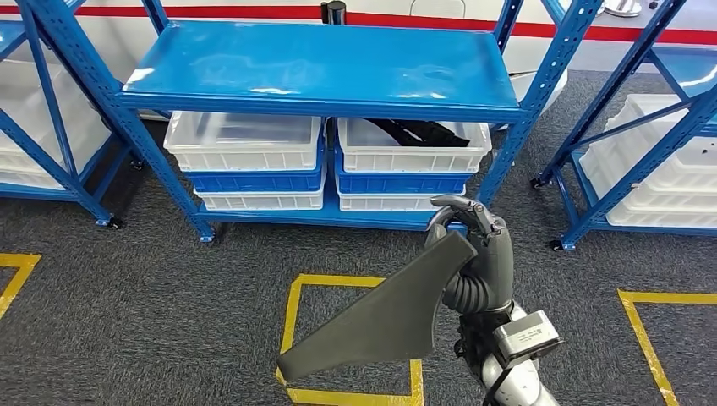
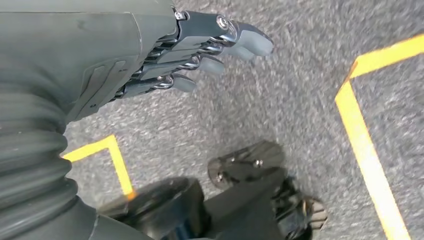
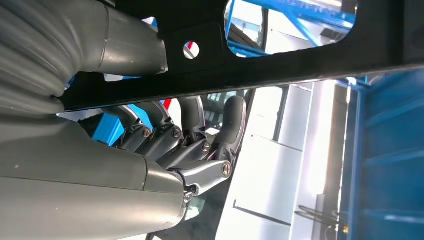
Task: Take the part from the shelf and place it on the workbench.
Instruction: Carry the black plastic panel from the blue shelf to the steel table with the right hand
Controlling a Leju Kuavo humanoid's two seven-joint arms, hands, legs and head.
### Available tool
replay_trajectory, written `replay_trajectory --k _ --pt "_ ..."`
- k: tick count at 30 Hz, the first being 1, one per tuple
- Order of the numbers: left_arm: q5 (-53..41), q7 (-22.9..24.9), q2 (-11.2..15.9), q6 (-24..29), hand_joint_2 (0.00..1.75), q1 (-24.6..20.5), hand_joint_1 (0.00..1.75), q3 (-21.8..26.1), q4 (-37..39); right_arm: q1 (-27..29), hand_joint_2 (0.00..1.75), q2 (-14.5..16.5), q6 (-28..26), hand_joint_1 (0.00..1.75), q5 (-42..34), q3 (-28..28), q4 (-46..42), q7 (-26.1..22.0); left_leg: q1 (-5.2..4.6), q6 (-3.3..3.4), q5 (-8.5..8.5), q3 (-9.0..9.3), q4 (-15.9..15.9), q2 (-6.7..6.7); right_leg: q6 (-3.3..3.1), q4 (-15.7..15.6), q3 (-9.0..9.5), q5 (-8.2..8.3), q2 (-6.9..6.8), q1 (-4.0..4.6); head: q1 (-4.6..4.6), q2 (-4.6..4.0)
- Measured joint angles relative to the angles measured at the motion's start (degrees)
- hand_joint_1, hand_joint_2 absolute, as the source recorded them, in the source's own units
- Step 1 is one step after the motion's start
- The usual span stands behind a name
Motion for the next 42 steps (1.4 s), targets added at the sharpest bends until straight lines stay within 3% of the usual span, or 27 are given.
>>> replay_trajectory --k 2,3,5,7,8,9,10,12,14,15,17,18,20,22,23,24,25,26,28,29,30,35,39,42 --pt "0.4 0.0 0.0 0.2 1.75 0.0 0.0 0.5 0.0 0.0 1.75 0.2 -0.7 1.75 0.7 -0.4 0.0 -0.1 -0.2 1.19 0.8 -0.76 -0.3 0.14 0.89 0.1 -0.45 0.45 0.05 -0.09 -0.01 0.01" --pt "0.6 0.0 0.0 0.3 1.75 0.0 0.0 0.7 0.0 0.1 1.75 0.3 -1.0 1.75 1.0 -0.6 0.1 -0.1 -0.22 1.98 1.4 -1.28 -0.5 0.27 1.03 0.7 -1.12 -0.22 0.11 -0.16 0.01 0.01" --pt "0.9 0.0 0.0 0.3 1.75 0.0 0.0 1.2 0.0 0.2 1.75 0.3 -1.5 1.75 1.6 -1.0 0.2 0.0 -0.09 3.16 2.77 -2.78 -0.7 0.5 0.55 5.1 -3.24 -3.97 0.21 -0.28 0.13 0.01" --pt "0.9 0.1 0.0 0.3 1.75 0.0 0.0 1.4 0.0 0.2 1.75 0.4 -1.8 1.75 1.7 -1.2 0.3 0.0 -0.11 3.43 4.08 -4.59 -0.7 0.54 0.26 12.3 -5.47 -8.27 0.24 -0.31 0.28 0.02" --pt "0.9 0.1 0.0 0.3 1.75 0.0 0.0 1.5 0.0 0.2 1.75 0.4 -1.9 1.75 1.7 -1.2 0.3 0.0 -0.11 3.37 4.74 -5.48 -0.7 0.57 0.57 15.0 -5.85 -9.11 0.23 -0.34 0.29 0.02" --pt "0.9 0.1 0.0 0.3 1.75 0.0 0.0 1.6 0.0 0.3 1.75 0.4 -2.2 1.75 1.7 -1.3 0.4 0.0 -0.09 3.25 5.4 -6.35 -0.7 0.6 1.12 16.0 -5.35 -8.93 0.23 -0.38 0.29 0.02" --pt "0.9 0.2 0.0 0.3 1.75 0.0 0.0 1.7 0.0 0.5 1.75 0.5 -2.6 1.75 1.7 -1.4 0.4 -0.2 -0.05 3.08 6.03 -7.16 -0.6 0.62 1.75 14.9 -3.8 -7.93 0.23 -0.42 0.29 0.02" --pt "0.9 0.3 0.0 0.4 1.75 0.0 0.0 1.9 0.0 0.8 1.75 0.8 -3.5 1.75 1.8 -1.6 0.4 -0.6 -0.03 2.57 7.24 -8.48 -0.6 0.59 2.44 7.6 1.98 -6.14 0.21 -0.47 0.3 0.02" --pt "0.9 0.3 0.0 0.4 1.75 0.1 0.0 2.0 0.0 1.1 1.75 1.1 -4.4 1.75 2.6 -2.0 0.4 -1.0 -0.16 1.87 8.45 -9.03 -0.7 0.54 1.9 0.5 6.92 -6.18 0.41 -0.28 0.18 0.01" --pt "0.9 0.3 0.0 0.4 1.75 0.1 0.0 2.0 0.0 1.4 1.75 1.2 -4.8 1.75 3.1 -2.1 0.4 -1.1 -0.2 1.47 9.03 -9.06 -0.8 0.52 1.45 -1.2 7.87 -6.46 0.57 -0.1 0.16 0.01" --pt "0.9 0.2 0.1 0.4 1.75 0.2 0.0 2.2 0.0 1.9 1.75 1.3 -5.0 1.75 3.5 -2.3 0.4 -1.4 -0.02 0.62 10.0 -9.05 -1.3 0.46 0.47 -1.7 7.23 -5.86 0.73 -0.14 0.09 0.01" --pt "0.9 0.1 0.2 0.4 1.75 0.2 0.0 2.3 0.0 2.0 1.75 1.3 -4.8 1.75 3.2 -2.3 0.3 -1.7 0.09 0.27 9.45 -9.29 -1.1 0.41 -0.15 -1.7 6.88 -5.37 0.7 -0.27 0.06 0.01" --pt "0.9 0.0 0.3 0.4 1.75 0.3 0.0 2.5 0.0 2.4 1.75 1.4 -4.2 1.75 2.5 -2.3 0.3 -2.8 0.22 -0.13 5.02 -10.41 2.4 0.32 -1.37 -2.0 5.98 -4.14 0.56 -0.64 -0.21 0.02" --pt "0.8 -0.2 0.4 0.2 1.75 0.3 0.0 2.6 0.0 2.9 1.75 1.5 -3.7 1.75 2.4 -2.3 0.2 -3.9 0.21 -0.4 -0.64 -12.03 9.8 0.29 -2.0 -1.9 4.92 -3.13 0.49 -0.43 -0.37 0.01" --pt "0.8 -0.2 0.5 0.0 1.75 0.3 0.0 2.7 0.0 3.3 1.75 1.6 -3.5 1.75 2.6 -2.3 0.1 -4.2 0.21 -0.54 -1.75 -12.51 13.2 0.29 -2.08 -1.9 4.38 -2.65 0.47 -0.32 -0.36 0.01" --pt "0.8 -0.3 0.5 -0.1 1.75 0.3 0.0 2.8 0.0 3.6 1.75 1.6 -3.4 1.75 2.8 -2.3 0.1 -4.3 0.22 -0.63 -1.54 -12.26 15.0 0.3 -2.02 -1.8 3.81 -2.21 0.45 -0.24 -0.36 0.01" --pt "0.8 -0.4 0.6 -0.3 1.75 0.3 0.0 2.8 0.0 3.9 1.75 1.7 -3.4 1.75 3.0 -2.3 0.1 -4.4 0.25 -0.65 -0.43 -10.91 14.7 0.3 -1.9 -1.7 3.27 -1.81 0.44 -0.21 -0.37 0.01" --pt "0.8 -0.5 0.6 -0.3 1.75 0.3 0.0 2.9 0.0 4.2 1.75 1.7 -3.3 1.75 3.2 -2.3 0.1 -4.6 0.27 -0.6 0.91 -8.38 12.0 0.31 -1.73 -1.6 2.85 -1.52 0.44 -0.2 -0.37 0.01" --pt "0.8 -0.7 0.7 -0.4 1.75 0.2 0.0 2.9 0.0 4.7 1.75 1.7 -3.3 1.75 3.7 -2.4 0.1 -5.0 0.25 -0.31 1.48 -2.49 3.8 0.19 -1.33 -1.2 2.26 -1.15 0.43 -0.09 -0.34 0.01" --pt "0.8 -0.7 0.8 -0.4 1.75 0.2 0.0 2.9 0.0 4.9 1.75 1.7 -3.3 1.75 3.9 -2.5 0.0 -5.2 0.15 -0.13 1.11 -0.64 0.8 0.11 -1.06 -1.0 2.05 -0.99 0.42 0.04 -0.3 0.01" --pt "0.8 -0.8 0.8 -0.4 1.75 0.2 0.0 2.9 0.0 5.0 1.75 1.7 -3.3 1.75 4.1 -2.5 0.0 -5.4 0.01 0.14 0.61 0.09 -0.7 0.04 -0.76 -0.9 1.81 -0.8 0.4 0.17 -0.3 0.01" --pt "0.4 -1.0 0.9 -0.4 1.75 0.2 0.0 2.9 0.0 6.0 1.75 1.7 -3.3 1.75 4.7 -2.7 -0.5 -6.0 -0.4 1.42 1.1 -0.77 -1.4 0.06 -1.65 -1.0 0.4 -0.39 0.37 0.11 -0.19 0.01" --pt "0.1 -1.2 0.8 -0.4 1.75 0.2 0.0 2.9 0.0 6.6 1.75 1.6 -3.0 1.75 5.3 -2.7 -0.6 -6.4 -0.87 2.25 1.68 -1.67 -1.1 0.17 0.06 -1.6 0.26 1.08 0.38 -0.25 -0.21 0.01" --pt "0.1 -1.4 0.8 -0.4 1.75 0.1 0.0 2.9 0.0 6.8 1.75 1.7 -2.9 1.75 5.6 -2.7 -0.7 -6.4 -1.19 2.68 1.96 -2.11 -1.0 0.23 0.7 -1.7 -0.02 1.52 0.38 -0.53 -0.24 0.01"
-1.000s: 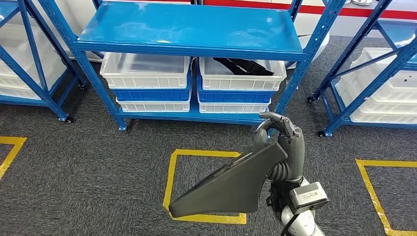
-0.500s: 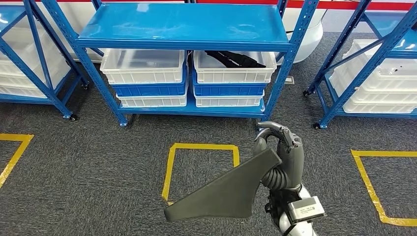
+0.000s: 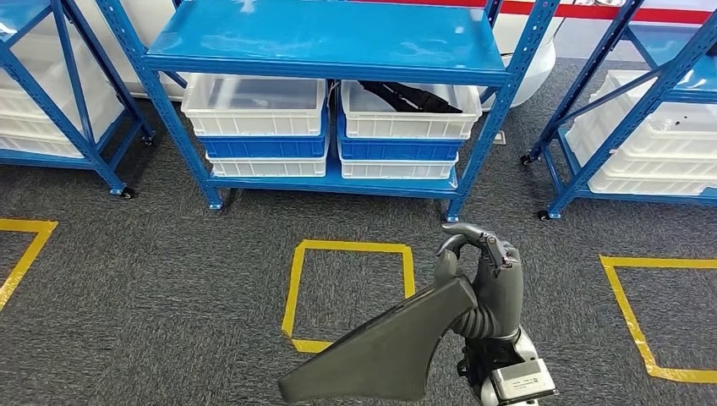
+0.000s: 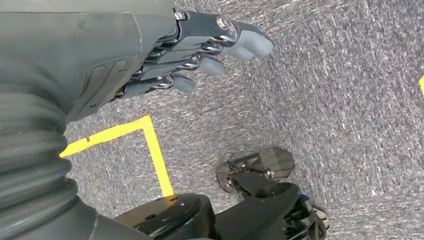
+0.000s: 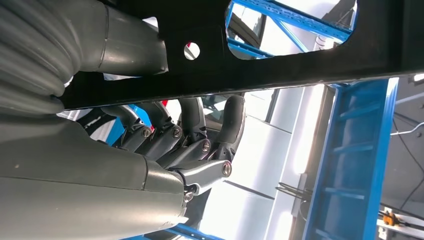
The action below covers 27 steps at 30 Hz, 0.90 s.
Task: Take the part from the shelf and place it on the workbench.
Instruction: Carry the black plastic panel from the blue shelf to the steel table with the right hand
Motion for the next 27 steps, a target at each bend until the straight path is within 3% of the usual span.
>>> replay_trajectory --k 4,6,7,9,11,12,13,15,16,17,20,21,23,25,26,27 --pt "0.0 -0.1 0.0 0.0 1.75 -0.1 0.0 0.0 0.0 0.1 1.75 0.0 0.1 1.75 0.1 0.0 0.0 0.0 -0.18 0.56 0.43 -0.06 -0.2 0.02 0.52 -0.1 -0.07 0.3 0.01 -0.2 -0.02 0.01" --pt "0.0 -0.1 -0.1 0.0 1.75 -0.2 0.0 0.0 0.0 0.1 1.75 0.0 0.1 1.75 0.1 0.0 -0.1 0.0 0.24 1.07 1.03 -0.1 -0.7 0.1 0.51 1.4 -0.96 -0.74 0.01 -0.11 0.08 0.0" --pt "0.0 -0.1 -0.1 0.0 1.75 -0.2 0.0 0.0 0.0 0.0 1.75 0.0 0.1 1.75 0.1 0.0 -0.2 0.1 0.5 1.31 1.34 -0.23 -0.9 0.15 0.29 3.7 -2.07 -2.16 0.0 -0.05 0.18 0.0" --pt "-0.1 0.0 -0.1 0.0 1.75 -0.3 0.0 0.0 0.0 -0.1 1.75 0.0 0.1 1.75 0.2 -0.1 -0.2 0.3 0.66 1.42 1.71 -0.78 -1.0 0.18 -0.24 11.5 -5.39 -6.1 -0.01 -0.14 0.33 0.01" --pt "-0.2 0.2 -0.2 0.0 1.75 -0.3 0.0 0.0 0.0 -0.1 1.75 0.0 0.1 1.75 0.2 -0.1 -0.2 0.6 0.72 1.17 2.03 -1.32 -1.0 0.12 -0.1 17.4 -7.55 -8.41 -0.01 -0.28 0.31 0.01" --pt "-0.2 0.3 -0.2 0.0 1.75 -0.3 0.0 0.0 0.0 -0.1 1.75 0.0 0.1 1.75 0.3 -0.1 -0.2 0.7 0.8 0.96 2.19 -1.52 -0.9 0.01 0.33 16.8 -6.78 -8.19 -0.02 -0.39 0.32 0.01" --pt "-0.2 0.3 -0.2 0.0 1.75 -0.3 0.0 0.0 0.0 -0.1 1.75 -0.1 0.1 1.75 0.4 -0.1 -0.2 0.7 0.95 0.7 2.34 -1.65 -0.9 -0.14 0.88 13.9 -4.85 -7.26 -0.01 -0.54 0.31 0.01" --pt "-0.3 0.4 -0.3 0.0 1.75 -0.3 0.0 0.0 0.0 -0.1 1.75 -0.1 0.0 1.75 0.7 -0.2 -0.2 0.9 1.06 -0.06 2.6 -1.82 -0.9 -0.58 1.82 5.1 0.67 -4.92 0.33 -0.78 0.43 0.01" --pt "-0.4 0.4 -0.3 0.0 1.75 -0.4 0.0 0.0 -0.1 -0.1 1.75 -0.1 -0.1 1.75 0.8 -0.2 -0.2 0.9 1.01 -0.49 2.71 -1.89 -0.8 -0.75 1.76 2.2 2.37 -4.24 0.51 -0.77 0.43 0.01" --pt "-0.5 0.4 -0.3 0.0 1.75 -0.4 0.0 0.0 -0.1 -0.1 1.75 -0.1 -0.2 1.75 0.9 -0.3 -0.2 0.9 0.91 -0.92 2.84 -1.96 -0.8 -0.88 1.48 0.7 3.23 -3.94 0.68 -0.65 0.45 0.0" --pt "-0.6 0.4 -0.3 0.0 1.75 -0.3 0.0 0.0 -0.1 -0.1 1.75 -0.1 -0.4 1.75 1.1 -0.4 -0.2 1.0 1.2 -1.99 3.07 -2.15 -0.9 -0.97 0.07 0.7 3.09 -3.54 0.47 -0.36 0.38 -0.01" --pt "-0.6 0.4 -0.3 0.0 1.75 -0.3 0.0 0.0 -0.1 -0.1 1.75 -0.1 -0.4 1.75 1.1 -0.4 -0.2 1.0 1.36 -2.22 2.4 -2.51 -0.1 -0.79 -0.43 0.7 3.04 -3.37 0.3 -0.42 0.34 0.0" --pt "-0.8 0.5 -0.2 0.0 1.75 -0.3 0.0 0.0 -0.1 -0.1 1.75 -0.1 -0.4 1.75 1.2 -0.4 -0.2 1.1 1.51 -2.51 -1.02 -4.79 5.3 -0.28 -1.27 0.6 2.99 -3.16 -0.12 -0.5 0.16 0.0" --pt "-0.9 0.5 -0.2 0.0 1.75 -0.3 0.0 0.0 -0.1 0.0 1.75 -0.1 -0.5 1.75 1.2 -0.4 -0.2 1.1 1.49 -2.62 -4.87 -8.26 13.4 -0.04 -1.78 0.6 2.9 -3.13 -0.57 -0.17 0.06 0.0" --pt "-0.9 0.5 -0.2 0.0 1.75 -0.3 0.0 0.0 -0.1 0.0 1.75 -0.1 -0.5 1.75 1.2 -0.4 -0.2 1.1 1.49 -2.59 -5.61 -9.28 15.9 -0.03 -1.85 0.6 2.88 -3.12 -0.79 0.02 0.06 0.0" --pt "-0.9 0.5 -0.2 -0.1 1.75 -0.3 0.0 0.0 -0.1 0.0 1.75 -0.1 -0.5 1.75 1.2 -0.4 -0.2 1.1 1.48 -2.49 -5.22 -9.23 16.1 0.0 -1.91 0.6 2.89 -3.12 -0.98 0.17 0.07 0.01"
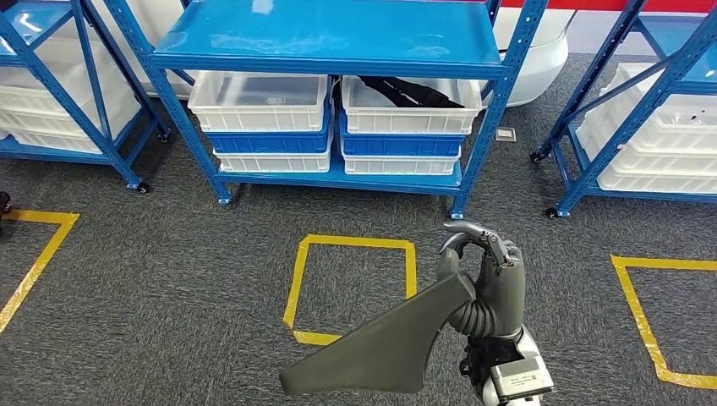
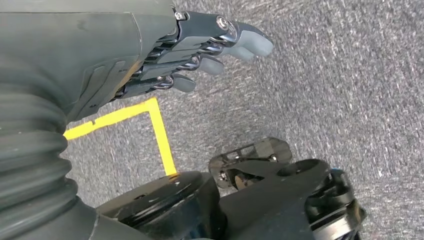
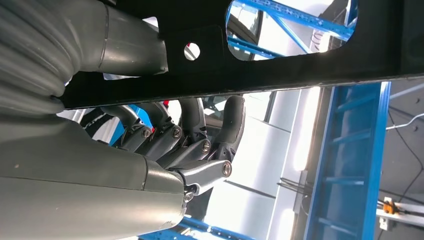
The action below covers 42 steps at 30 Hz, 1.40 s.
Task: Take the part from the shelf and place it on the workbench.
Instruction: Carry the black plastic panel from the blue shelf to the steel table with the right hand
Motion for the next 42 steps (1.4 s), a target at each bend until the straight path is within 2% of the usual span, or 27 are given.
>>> replay_trajectory --k 1,3,5,8,10,11,13,14,15,16,18,19,21,23,25,26,28,29,30,31,32,34,36,38,39,40,42 --pt "0.0 0.0 0.0 -0.1 1.75 0.0 0.0 0.0 0.0 0.0 1.75 0.0 0.0 1.75 0.0 0.0 0.0 0.0 -0.01 0.18 1.41 1.25 -2.2 0.1 0.0 0.0 0.07 -0.02 -0.18 0.12 0.0 0.0" --pt "-0.1 -0.1 0.2 -0.3 1.75 -0.1 0.0 0.0 0.0 0.0 1.75 0.0 0.0 1.75 0.0 0.0 0.0 0.0 -0.21 0.66 4.88 5.64 -10.1 1.08 0.06 0.1 0.24 -0.11 -0.48 0.41 0.01 0.0" --pt "-0.1 -0.2 0.2 -0.3 1.75 -0.2 0.0 0.0 0.0 0.0 1.75 0.0 -0.1 1.75 0.0 0.0 0.0 0.0 -0.57 1.02 6.32 8.18 -15.4 1.9 0.33 0.3 0.11 -0.21 -0.85 0.83 0.04 0.01" --pt "-0.1 -0.2 0.3 -0.4 1.75 -0.4 0.0 0.0 0.0 0.0 1.75 0.0 -0.1 1.75 0.0 0.0 0.0 0.0 -0.84 1.66 6.58 7.99 -16.3 1.2 0.91 0.4 -0.31 -0.26 -1.58 0.87 0.0 0.01" --pt "-0.1 -0.3 0.3 -0.4 1.75 -0.5 0.0 0.0 0.0 -0.1 1.75 0.0 -0.1 1.75 0.0 -0.1 0.0 -0.1 -0.68 2.36 7.04 7.87 -16.6 0.55 1.13 2.6 -1.43 -1.66 -0.98 0.71 0.09 -0.01" --pt "-0.1 -0.3 0.3 -0.4 1.75 -0.6 0.0 0.0 0.0 -0.1 1.75 0.0 -0.1 1.75 0.0 -0.1 0.0 -0.1 -0.56 2.67 7.23 7.74 -16.7 0.25 1.07 5.4 -2.82 -3.12 -0.4 0.61 0.16 -0.01" --pt "-0.1 -0.3 0.4 -0.4 1.75 -0.7 0.0 0.0 0.0 0.0 1.75 0.0 -0.1 1.75 0.0 -0.2 0.0 -0.1 -0.57 2.99 7.46 7.29 -16.7 -0.46 0.83 13.5 -6.56 -6.5 0.43 0.46 0.26 -0.01" --pt "-0.1 -0.3 0.4 -0.4 1.75 -0.7 0.0 0.0 0.0 0.0 1.75 0.0 -0.1 1.75 -0.1 -0.2 0.0 -0.1 -0.57 3.05 7.55 7.12 -16.7 -0.81 0.98 16.6 -8.04 -7.49 0.57 0.38 0.25 -0.01" --pt "-0.1 -0.3 0.4 -0.4 1.75 -0.7 0.0 0.0 0.0 0.0 1.75 0.0 -0.1 1.75 -0.1 -0.3 0.0 -0.1 -0.57 3.04 7.63 7.02 -16.7 -1.2 1.36 17.7 -8.51 -7.6 0.65 0.27 0.26 -0.01" --pt "-0.1 -0.3 0.4 -0.5 1.75 -0.6 0.0 0.0 0.0 0.0 1.75 0.0 -0.1 1.75 -0.1 -0.4 0.0 -0.1 -0.53 2.97 7.71 6.99 -16.6 -1.63 1.92 16.1 -7.68 -6.74 0.72 0.14 0.25 0.0" --pt "-0.1 -0.3 0.4 -0.6 1.75 -0.6 0.0 0.0 0.0 0.0 1.75 0.0 -0.1 1.75 -0.1 -0.5 0.0 -0.1 -0.45 2.63 7.91 6.99 -16.6 -2.54 3.0 7.8 -3.34 -3.6 1.63 -0.27 0.28 0.0" --pt "-0.1 -0.3 0.5 -0.7 1.75 -0.6 0.0 0.0 0.0 0.0 1.75 0.0 -0.1 1.75 -0.1 -0.5 0.0 -0.1 -0.53 2.37 8.01 6.93 -16.6 -2.97 3.14 3.8 -1.38 -2.32 2.16 -0.33 0.26 0.0" --pt "-0.1 -0.3 0.6 -0.8 1.75 -0.6 0.0 0.1 0.0 0.0 1.75 0.0 -0.1 1.75 -0.1 -0.5 0.0 -0.1 -0.69 1.71 8.31 6.64 -16.6 -3.6 2.7 0.3 0.38 -1.23 2.8 -0.2 0.21 0.0" --pt "-0.1 -0.3 0.7 -0.8 1.75 -0.5 0.0 0.1 0.0 0.0 1.75 0.0 -0.1 1.75 -0.1 -0.5 0.0 -0.2 -0.63 1.01 8.62 6.37 -16.7 -4.1 1.88 0.4 0.36 -0.86 2.11 -0.06 0.19 0.0" --pt "0.0 -0.3 0.8 -0.8 1.75 -0.4 0.0 0.3 0.0 0.0 1.75 0.0 -0.1 1.75 -0.1 -0.5 0.0 -0.2 -0.61 0.53 7.51 5.65 -15.2 -3.26 1.0 0.2 0.42 -0.54 1.21 -0.37 0.05 0.0" --pt "0.0 -0.3 0.9 -0.8 1.75 -0.4 0.0 0.4 0.0 0.0 1.75 0.0 -0.1 1.75 -0.1 -0.5 0.0 -0.2 -0.63 0.37 5.96 4.6 -12.7 -2.38 0.57 0.0 0.47 -0.46 0.66 -0.55 -0.08 0.0" --pt "0.0 -0.3 0.9 -0.8 1.75 -0.4 0.0 0.5 0.0 0.0 1.75 0.0 -0.1 1.75 -0.1 -0.5 0.0 -0.2 -0.61 0.1 1.92 1.14 -4.9 -0.7 0.06 0.1 0.47 -0.49 -0.47 -0.38 -0.28 0.0" --pt "0.0 -0.3 0.8 -0.8 1.75 -0.4 0.0 0.5 0.0 0.1 1.75 0.0 -0.1 1.75 -0.1 -0.5 0.0 -0.2 -0.58 -0.01 0.58 -0.42 -1.4 -0.35 0.02 0.1 0.45 -0.52 -1.08 -0.27 -0.28 -0.01" --pt "0.0 -0.3 0.8 -0.8 1.75 -0.4 0.0 0.5 0.0 0.1 1.75 0.0 -0.1 1.75 -0.1 -0.5 0.0 -0.2 -0.56 -0.08 0.25 -1.16 0.3 -0.13 0.0 0.1 0.46 -0.54 -1.69 -0.2 -0.27 -0.01" --pt "0.0 -0.3 0.8 -0.8 1.75 -0.4 0.0 0.6 0.0 0.1 1.75 0.0 -0.1 1.75 -0.1 -0.5 0.0 -0.2 -0.53 -0.1 1.0 -0.8 -0.1 0.09 0.0 0.1 0.51 -0.56 -2.28 -0.17 -0.29 -0.01" --pt "0.0 -0.3 0.9 -0.8 1.75 -0.4 0.0 0.6 0.0 0.1 1.75 0.0 -0.1 1.75 -0.1 -0.5 0.0 -0.2 -0.51 -0.08 2.66 0.75 -2.9 0.54 0.03 0.1 0.63 -0.63 -2.84 -0.18 -0.29 -0.02" --pt "0.0 -0.4 0.9 -0.8 1.75 -0.5 0.0 0.6 0.0 0.1 1.75 0.0 -0.1 1.75 -0.1 -0.5 0.0 -0.2 -0.65 0.05 5.92 5.1 -10.9 2.93 0.37 0.3 0.84 -0.94 -3.89 0.13 -0.37 -0.01" --pt "0.0 -0.5 0.8 -0.8 1.75 -0.7 0.0 0.6 0.0 0.1 1.75 0.0 -0.1 1.75 -0.1 -0.5 0.0 -0.2 -0.94 0.5 7.04 7.05 -15.2 4.27 0.85 0.5 0.88 -1.24 -4.86 0.66 -0.24 0.0" --pt "0.0 -0.5 0.8 -0.8 1.75 -0.8 0.0 0.6 0.0 0.0 1.75 0.1 -0.1 1.75 -0.1 -0.5 0.0 -0.2 -1.15 1.23 7.21 6.63 -15.5 2.98 1.25 0.4 0.92 -1.27 -6.02 0.85 -0.05 0.01" --pt "0.0 -0.5 0.8 -0.8 1.75 -0.7 0.0 0.6 0.0 0.0 1.75 0.1 -0.1 1.75 -0.1 -0.5 0.0 -0.2 -1.14 1.62 7.41 6.49 -15.6 2.27 1.5 0.6 0.8 -1.49 -5.81 0.78 -0.01 0.01" --pt "0.0 -0.6 0.8 -0.8 1.75 -0.7 0.0 0.6 0.0 0.0 1.75 0.1 -0.1 1.75 0.0 -0.5 0.0 -0.2 -1.05 2.04 7.63 6.37 -15.7 1.56 1.62 1.6 0.33 -2.18 -4.75 0.66 -0.01 0.01" --pt "0.0 -0.7 0.8 -0.8 1.75 -0.8 0.0 0.7 0.0 0.0 1.75 0.1 0.0 1.75 0.0 -0.5 0.0 -0.2 -0.83 2.75 8.02 6.1 -15.9 0.22 1.43 7.1 -2.34 -5.01 -1.3 0.44 0.15 0.0"
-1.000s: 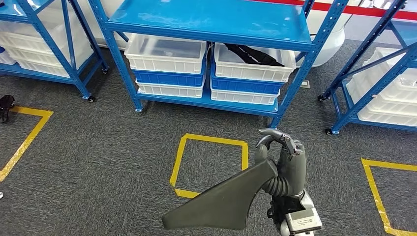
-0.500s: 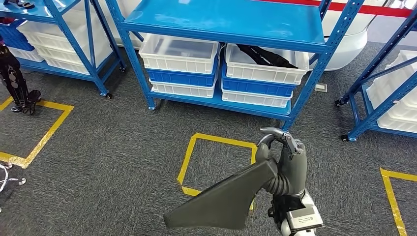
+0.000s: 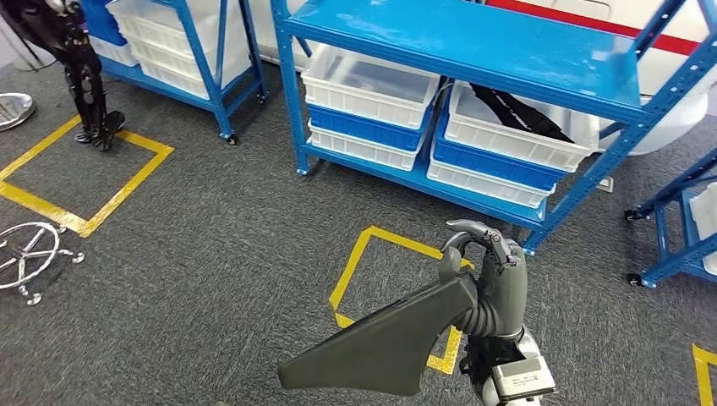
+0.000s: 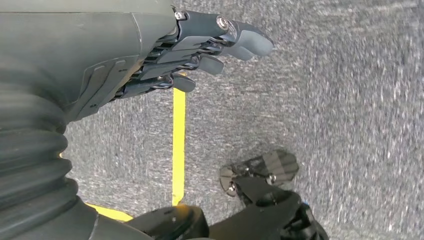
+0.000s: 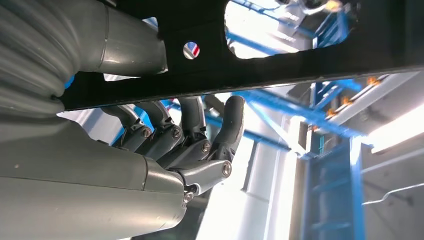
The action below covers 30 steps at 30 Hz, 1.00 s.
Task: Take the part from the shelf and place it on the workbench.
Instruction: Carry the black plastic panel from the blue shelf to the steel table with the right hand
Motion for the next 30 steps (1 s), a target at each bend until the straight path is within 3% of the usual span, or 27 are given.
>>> replay_trajectory --k 2,3,4,6,8,10,12,14,16,17,19,23,25,27,28,30 --pt "0.2 -0.2 0.0 0.0 1.75 0.0 0.0 0.1 0.0 0.0 1.75 0.0 0.2 1.75 0.1 0.1 0.1 0.0 -0.04 0.43 0.25 -0.37 0.0 -1.54 -0.29 7.8 -3.85 -2.89 1.74 -0.04 0.09 0.0" --pt "0.3 -0.3 0.0 -0.1 1.75 0.0 0.0 0.2 0.0 0.0 1.75 0.0 0.3 1.75 0.1 0.1 0.2 0.0 -0.07 0.54 0.36 -0.5 0.0 -2.38 -0.17 10.0 -5.04 -3.38 1.94 -0.04 0.08 0.0" --pt "0.4 -0.4 0.1 -0.1 1.75 0.1 0.0 0.3 0.0 -0.1 1.75 0.1 0.5 1.75 0.2 0.1 0.3 0.1 -0.1 0.56 0.46 -0.57 0.0 -3.23 0.14 9.9 -5.12 -2.93 2.04 -0.04 0.09 0.01" --pt "0.5 -0.5 0.2 -0.2 1.75 0.2 0.0 0.5 0.0 -0.4 1.75 0.4 0.6 1.75 0.5 0.2 0.5 0.2 -0.1 0.39 0.72 -0.62 0.0 -4.88 0.9 3.3 -2.01 0.0 2.92 -0.1 0.1 0.0" --pt "0.7 -0.5 0.3 -0.4 1.75 0.3 0.0 0.6 0.0 -1.0 1.75 0.7 0.7 1.75 0.7 0.5 0.8 0.4 -0.23 -0.08 1.02 -0.73 0.1 -6.28 0.91 -4.1 1.52 2.54 4.77 -0.09 0.05 0.0" --pt "0.9 -0.6 0.4 -0.5 1.75 0.4 0.0 0.8 0.0 -1.5 1.75 1.1 0.7 1.75 0.8 0.8 1.0 0.5 -0.26 -0.73 1.37 -0.97 -0.1 -7.23 0.28 -6.3 2.66 3.24 5.32 0.21 0.0 0.0" --pt "0.9 -0.6 0.6 -0.5 1.75 0.7 0.0 0.9 0.0 -1.8 1.75 1.5 0.7 1.75 1.0 1.1 1.3 0.6 -0.1 -1.44 1.74 -1.28 -0.3 -7.85 -0.47 -6.6 2.9 3.74 4.19 0.11 0.02 -0.01" --pt "0.9 -0.6 0.8 -0.5 1.75 0.9 0.0 1.0 0.0 -2.0 1.75 1.8 0.7 1.75 1.0 1.3 1.6 0.7 -0.24 -2.01 0.29 -2.33 1.8 -5.52 -1.3 -7.0 3.07 4.21 2.87 -0.31 -0.31 -0.01" --pt "0.8 -0.7 0.8 -0.4 1.75 0.9 0.0 1.0 0.0 -2.1 1.75 2.0 0.6 1.75 1.1 1.4 1.7 0.7 -0.26 -2.49 -3.56 -5.22 8.4 -1.77 -1.74 -7.2 3.14 4.31 1.42 -0.26 -0.7 0.0" --pt "0.8 -0.7 0.8 -0.4 1.75 0.9 0.0 1.0 0.0 -2.1 1.75 2.1 0.6 1.75 1.1 1.4 1.8 0.7 -0.13 -2.72 -5.31 -6.82 11.9 -0.86 -1.83 -7.2 3.13 4.3 0.74 -0.16 -0.83 0.0" --pt "0.7 -0.7 0.8 -0.4 1.75 0.9 0.0 1.0 0.0 -2.0 1.75 2.1 0.5 1.75 1.1 1.4 2.0 0.7 0.02 -2.96 -6.91 -8.6 15.8 -0.37 -1.85 -7.2 3.07 4.28 -0.04 -0.06 -0.85 0.01" --pt "0.6 -0.7 0.8 -0.3 1.75 0.9 0.0 1.0 0.0 -2.0 1.75 2.1 0.5 1.75 1.1 1.4 2.1 0.7 0.17 -3.12 -6.83 -8.87 16.6 -0.24 -1.82 -7.2 3.05 4.26 -0.65 -0.06 -0.86 0.0" --pt "0.4 -0.9 0.8 0.2 1.75 0.8 0.0 1.0 0.0 -2.0 1.75 2.1 0.5 1.75 1.2 1.4 2.2 0.6 0.21 -2.91 -3.55 -4.26 8.6 1.8 -1.19 -6.9 3.15 3.86 -2.7 0.29 -0.77 -0.01" --pt "0.2 -1.3 0.8 0.8 1.75 0.7 0.0 1.0 0.0 -2.0 1.75 2.2 0.5 1.75 1.6 1.5 2.3 0.5 -0.04 -2.07 -0.38 0.06 0.5 2.94 -0.33 -6.8 3.36 3.54 -4.94 0.57 -0.59 -0.01" --pt "0.2 -1.5 0.8 0.9 1.75 0.7 0.0 1.0 0.0 -2.0 1.75 2.2 0.5 1.75 1.7 1.5 2.3 0.5 -0.01 -1.51 -0.17 -0.13 0.3 2.12 -0.01 -6.8 3.27 3.44 -5.17 0.46 -0.46 -0.01" --pt "0.2 -1.7 0.8 1.2 1.75 0.8 0.0 1.0 0.0 -2.1 1.75 2.3 0.5 1.75 2.0 1.5 2.4 0.5 0.15 -0.68 0.23 -0.3 0.1 0.74 0.26 -4.7 2.32 2.08 -2.85 0.23 -0.41 0.0"
